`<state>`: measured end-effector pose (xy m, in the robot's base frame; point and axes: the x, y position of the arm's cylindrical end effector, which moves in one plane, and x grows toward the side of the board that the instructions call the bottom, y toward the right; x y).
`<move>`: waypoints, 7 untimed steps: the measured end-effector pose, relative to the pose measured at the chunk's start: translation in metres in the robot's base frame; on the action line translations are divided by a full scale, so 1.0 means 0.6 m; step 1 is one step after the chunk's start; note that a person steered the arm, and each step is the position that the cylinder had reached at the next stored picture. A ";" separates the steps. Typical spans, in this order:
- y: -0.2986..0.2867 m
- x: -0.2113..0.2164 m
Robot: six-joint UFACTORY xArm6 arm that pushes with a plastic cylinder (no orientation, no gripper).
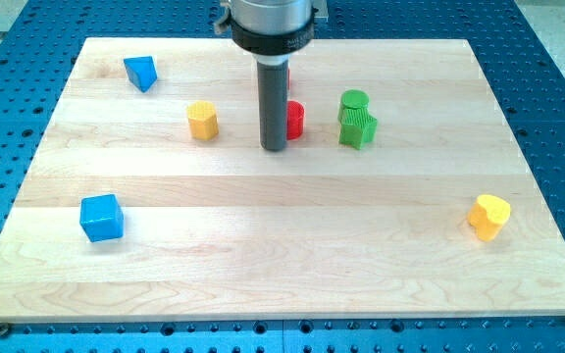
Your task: Keep green blocks and red blocks diagonal to each other
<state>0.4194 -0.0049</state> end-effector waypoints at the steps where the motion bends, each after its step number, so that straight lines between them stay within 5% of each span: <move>1: 0.031 0.043; 3: 0.062 -0.046; 5: 0.068 0.012; 6: 0.068 -0.081; 7: 0.061 -0.098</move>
